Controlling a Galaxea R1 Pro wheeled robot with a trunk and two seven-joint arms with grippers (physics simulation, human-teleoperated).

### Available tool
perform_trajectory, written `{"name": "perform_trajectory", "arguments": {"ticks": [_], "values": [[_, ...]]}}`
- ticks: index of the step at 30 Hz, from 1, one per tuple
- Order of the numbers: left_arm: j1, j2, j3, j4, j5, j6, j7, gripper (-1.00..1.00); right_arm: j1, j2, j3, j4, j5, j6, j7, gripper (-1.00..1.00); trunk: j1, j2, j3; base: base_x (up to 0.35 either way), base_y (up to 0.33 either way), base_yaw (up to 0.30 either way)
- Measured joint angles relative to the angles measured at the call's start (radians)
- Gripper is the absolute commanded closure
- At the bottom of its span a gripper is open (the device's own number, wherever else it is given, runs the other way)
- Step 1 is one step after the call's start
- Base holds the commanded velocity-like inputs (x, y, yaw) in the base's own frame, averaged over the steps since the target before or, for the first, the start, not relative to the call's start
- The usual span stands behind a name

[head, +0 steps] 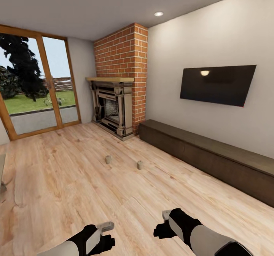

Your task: Place each of the two pumpkins and all three candles from the living room inside a cabinet in the living room (use any cabinet), then make sure every cabinet is closed, and position the cauldron so it is next to a table in the living room.

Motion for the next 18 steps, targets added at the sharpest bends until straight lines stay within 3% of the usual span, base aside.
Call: {"name": "perform_trajectory", "arguments": {"ticks": [18], "values": [[0.000, -0.006, 0.000, 0.000, 0.000, 0.000, 0.000, -1.00, 0.000, -0.001, 0.000, 0.000, 0.001, -0.005, 0.001, -1.00, 0.000, 0.000, 0.000, 0.335, 0.008, 0.000]]}}
